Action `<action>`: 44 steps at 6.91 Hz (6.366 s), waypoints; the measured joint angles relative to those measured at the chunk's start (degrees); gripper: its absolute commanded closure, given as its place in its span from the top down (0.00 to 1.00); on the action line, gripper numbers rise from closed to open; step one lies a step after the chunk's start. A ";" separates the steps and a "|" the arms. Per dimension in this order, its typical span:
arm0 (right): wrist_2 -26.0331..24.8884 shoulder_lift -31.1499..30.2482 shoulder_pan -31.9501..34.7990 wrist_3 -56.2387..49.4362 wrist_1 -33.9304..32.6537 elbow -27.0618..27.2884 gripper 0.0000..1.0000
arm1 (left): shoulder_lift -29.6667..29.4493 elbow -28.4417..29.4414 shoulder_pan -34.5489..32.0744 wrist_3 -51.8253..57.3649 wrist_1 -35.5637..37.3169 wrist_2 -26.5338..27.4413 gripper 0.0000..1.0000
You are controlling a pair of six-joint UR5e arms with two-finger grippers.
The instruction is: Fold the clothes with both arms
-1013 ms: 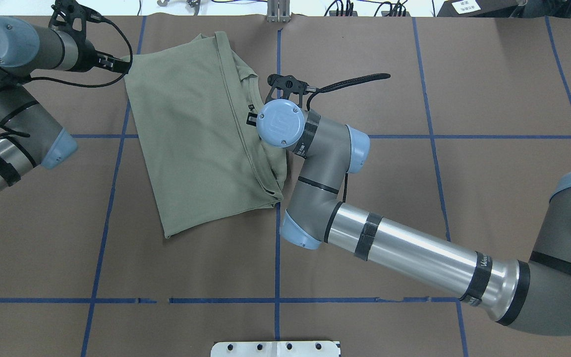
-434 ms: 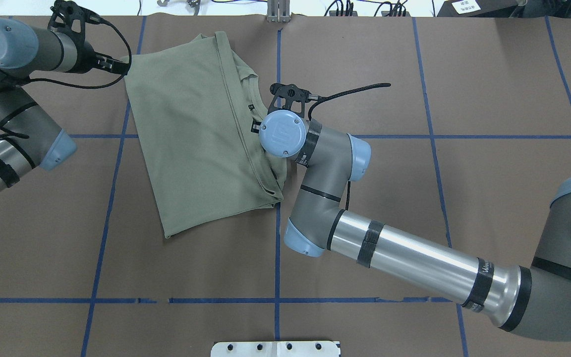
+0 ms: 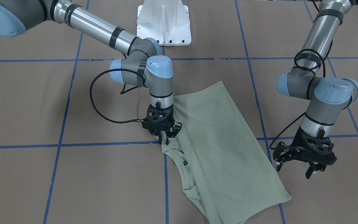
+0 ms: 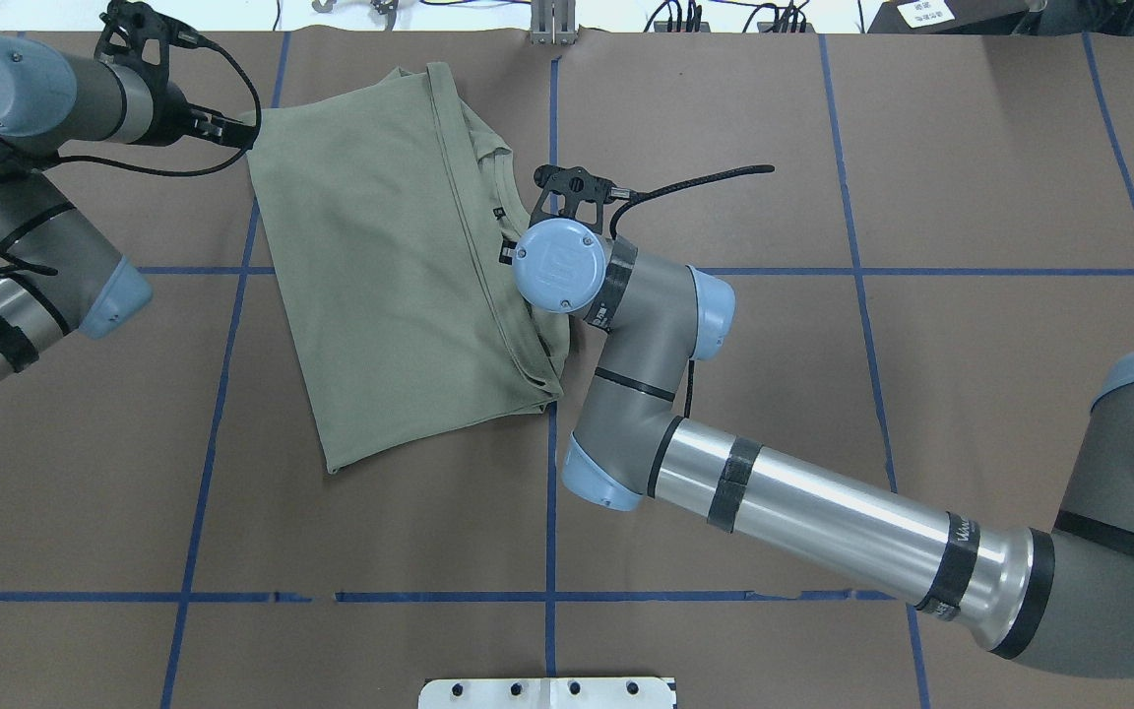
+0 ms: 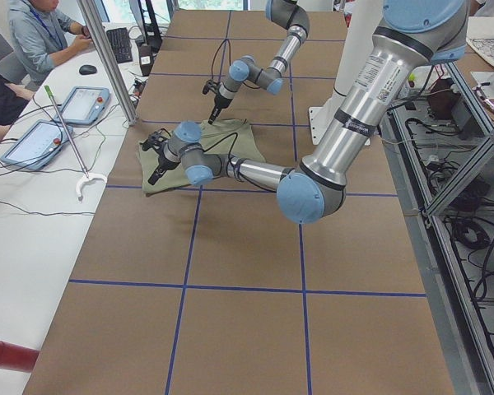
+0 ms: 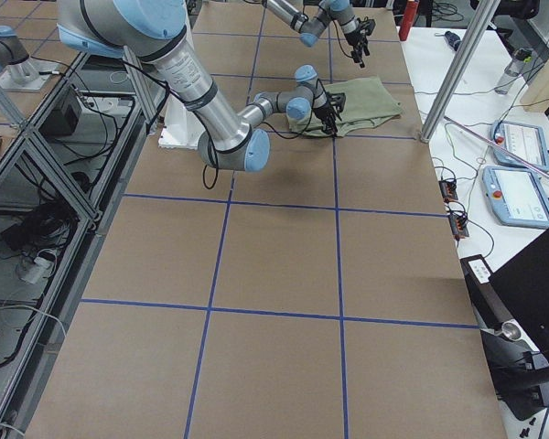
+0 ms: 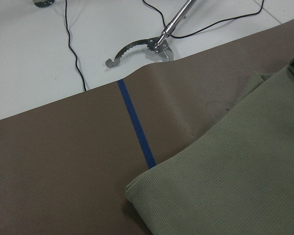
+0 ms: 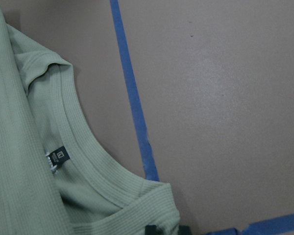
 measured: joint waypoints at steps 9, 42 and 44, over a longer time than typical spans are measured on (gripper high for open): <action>-4.98 -30.11 -7.47 0.73 -9.05 39.15 1.00 | 0.08 -0.08 0.08 0.00 -0.07 0.00 1.00; 2.12 -22.74 -8.46 -10.32 -23.49 36.82 0.83 | 0.01 -0.37 0.54 0.00 -0.07 -0.26 1.00; 2.25 -18.50 -7.75 -14.70 -29.73 36.18 0.88 | 0.00 -0.43 0.51 0.00 -0.07 -0.26 1.00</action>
